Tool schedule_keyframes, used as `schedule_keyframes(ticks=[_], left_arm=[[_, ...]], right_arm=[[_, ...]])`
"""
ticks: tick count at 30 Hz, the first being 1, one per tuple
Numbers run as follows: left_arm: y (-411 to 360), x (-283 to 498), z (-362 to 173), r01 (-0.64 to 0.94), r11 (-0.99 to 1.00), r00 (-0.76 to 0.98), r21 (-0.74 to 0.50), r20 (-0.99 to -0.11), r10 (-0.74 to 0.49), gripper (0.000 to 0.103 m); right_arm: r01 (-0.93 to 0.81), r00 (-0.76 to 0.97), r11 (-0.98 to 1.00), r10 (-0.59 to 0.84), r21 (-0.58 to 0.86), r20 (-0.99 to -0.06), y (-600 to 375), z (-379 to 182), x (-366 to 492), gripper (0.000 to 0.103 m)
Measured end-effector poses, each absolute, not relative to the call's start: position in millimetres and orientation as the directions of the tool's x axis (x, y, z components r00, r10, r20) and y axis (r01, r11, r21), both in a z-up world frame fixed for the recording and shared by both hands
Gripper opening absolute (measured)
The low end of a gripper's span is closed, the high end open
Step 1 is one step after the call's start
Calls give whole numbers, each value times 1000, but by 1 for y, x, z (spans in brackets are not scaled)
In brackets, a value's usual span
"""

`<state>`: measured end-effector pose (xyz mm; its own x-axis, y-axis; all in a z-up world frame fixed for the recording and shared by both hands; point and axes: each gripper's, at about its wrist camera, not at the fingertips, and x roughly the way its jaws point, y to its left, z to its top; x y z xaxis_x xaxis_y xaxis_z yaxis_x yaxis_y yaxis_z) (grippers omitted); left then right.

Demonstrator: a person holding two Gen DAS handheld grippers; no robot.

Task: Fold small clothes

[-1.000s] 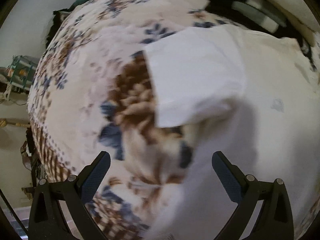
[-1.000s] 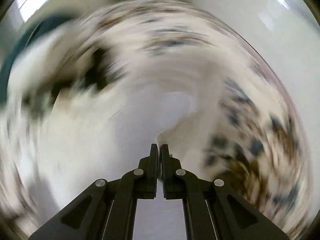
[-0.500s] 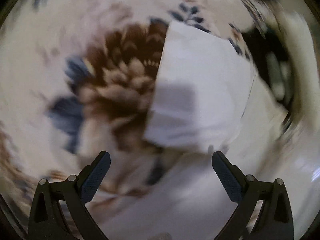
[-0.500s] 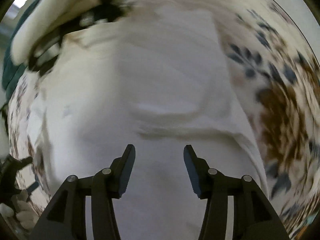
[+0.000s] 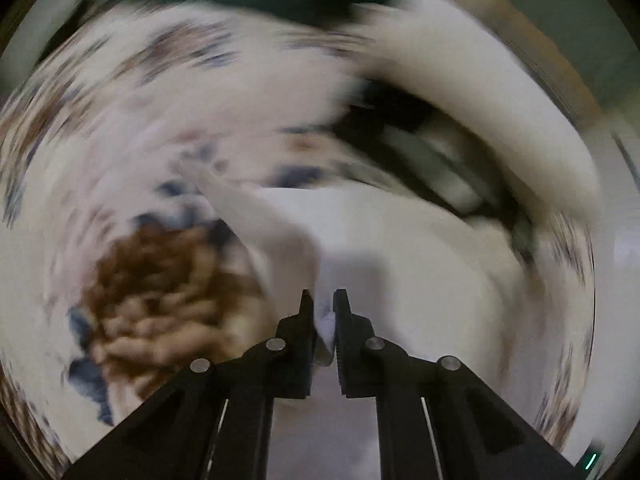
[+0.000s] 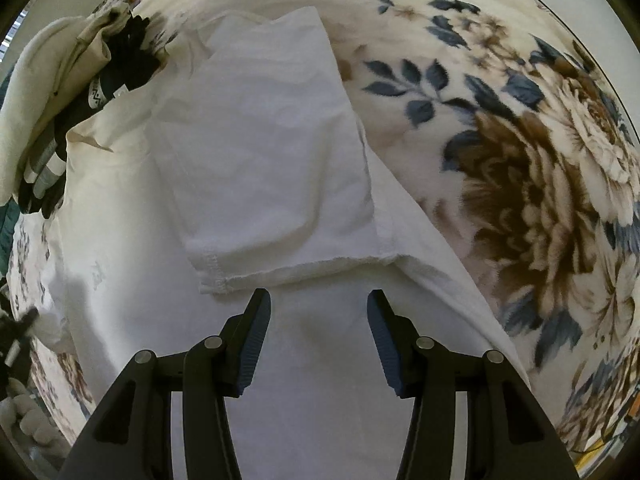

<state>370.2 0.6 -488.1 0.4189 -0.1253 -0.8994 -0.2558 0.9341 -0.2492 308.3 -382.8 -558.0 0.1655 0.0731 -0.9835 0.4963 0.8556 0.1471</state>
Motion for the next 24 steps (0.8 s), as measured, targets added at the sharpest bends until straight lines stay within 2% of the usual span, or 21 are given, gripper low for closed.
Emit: schedule_keyframes(ticks=[4, 6, 8, 9, 11, 12, 13, 19, 24], left_arm=[[-69, 358, -497, -48, 976, 372, -213, -911, -181, 8], [-87, 352, -504, 19, 979, 339, -201, -920, -196, 12], [-96, 346, -516, 55, 975, 270, -213, -937, -220, 21], [-98, 344, -516, 50, 973, 258, -224, -939, -229, 30], [-85, 341, -519, 20, 976, 239, -219, -946, -217, 56], [-79, 341, -517, 6, 979, 235, -203, -951, -199, 75], [-73, 341, -516, -7, 984, 243, -180, -955, -173, 83], [-43, 329, -498, 22, 998, 279, -56, -958, -60, 83], [-84, 287, -479, 152, 988, 270, -14, -961, -56, 83]], right_arm=[[511, 155, 849, 62, 134, -986, -385, -548, 302, 53], [514, 148, 848, 60, 128, -987, -391, -545, 295, 53], [513, 147, 848, 63, 131, -987, -397, -542, 289, 53], [510, 147, 849, 71, 137, -987, -401, -540, 285, 52], [500, 149, 851, 97, 160, -984, -408, -536, 279, 52], [493, 150, 853, 110, 171, -983, -412, -531, 274, 52], [488, 152, 855, 117, 178, -981, -415, -528, 272, 54], [467, 148, 854, 179, 229, -973, -441, -481, 247, 63], [468, 111, 851, 210, 237, -971, -486, -440, 217, 65]])
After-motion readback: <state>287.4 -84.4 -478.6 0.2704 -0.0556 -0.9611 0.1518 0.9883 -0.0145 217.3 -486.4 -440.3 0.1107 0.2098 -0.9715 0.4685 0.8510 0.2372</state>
